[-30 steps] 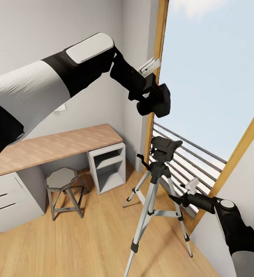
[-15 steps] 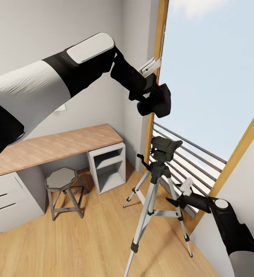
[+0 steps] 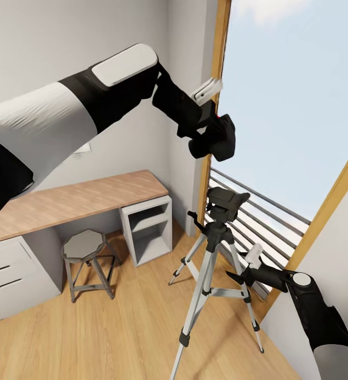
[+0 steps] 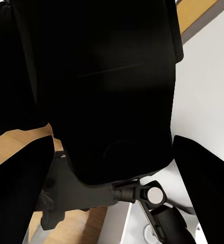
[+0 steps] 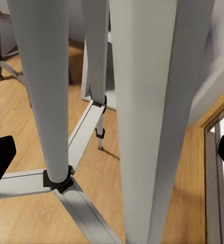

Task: Attach the digital camera to the camera tripod in the bedroom.

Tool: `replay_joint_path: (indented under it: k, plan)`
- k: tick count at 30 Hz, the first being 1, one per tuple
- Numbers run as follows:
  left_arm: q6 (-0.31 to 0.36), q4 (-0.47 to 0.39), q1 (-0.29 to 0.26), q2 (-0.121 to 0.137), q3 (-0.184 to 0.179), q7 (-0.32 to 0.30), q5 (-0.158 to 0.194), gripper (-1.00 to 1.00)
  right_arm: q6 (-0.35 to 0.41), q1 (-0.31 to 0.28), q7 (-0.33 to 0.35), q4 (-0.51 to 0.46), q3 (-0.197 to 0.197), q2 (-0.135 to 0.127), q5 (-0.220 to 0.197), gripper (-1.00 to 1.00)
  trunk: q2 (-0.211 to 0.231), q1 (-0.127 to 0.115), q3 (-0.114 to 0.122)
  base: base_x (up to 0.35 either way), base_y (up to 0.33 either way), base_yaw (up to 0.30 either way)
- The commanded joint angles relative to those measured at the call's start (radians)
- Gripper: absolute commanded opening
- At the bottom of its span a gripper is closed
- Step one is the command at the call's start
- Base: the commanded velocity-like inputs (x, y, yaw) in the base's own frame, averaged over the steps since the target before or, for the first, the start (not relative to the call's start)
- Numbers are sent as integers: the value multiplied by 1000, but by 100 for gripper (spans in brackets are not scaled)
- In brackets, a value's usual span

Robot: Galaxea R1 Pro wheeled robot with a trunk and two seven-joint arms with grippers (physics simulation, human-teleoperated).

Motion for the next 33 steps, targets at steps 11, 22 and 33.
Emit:
replay_joint_path:
  k: [11,22,33]
  plan:
    - [0,-12,-48,-4,-7,6,126,-100,2,-1,4,-2,0,0,5,100,-2,1,-2,0,0,-1]
    - [0,-19,-39,-20,-16,8,126,-100,-11,-5,4,-1,-3,1,5,100,-2,1,-2,0,0,0]
    - [0,-37,-36,-33,-122,15,126,-100,-16,-7,4,-1,-4,2,5,100,-2,1,-2,0,0,0]
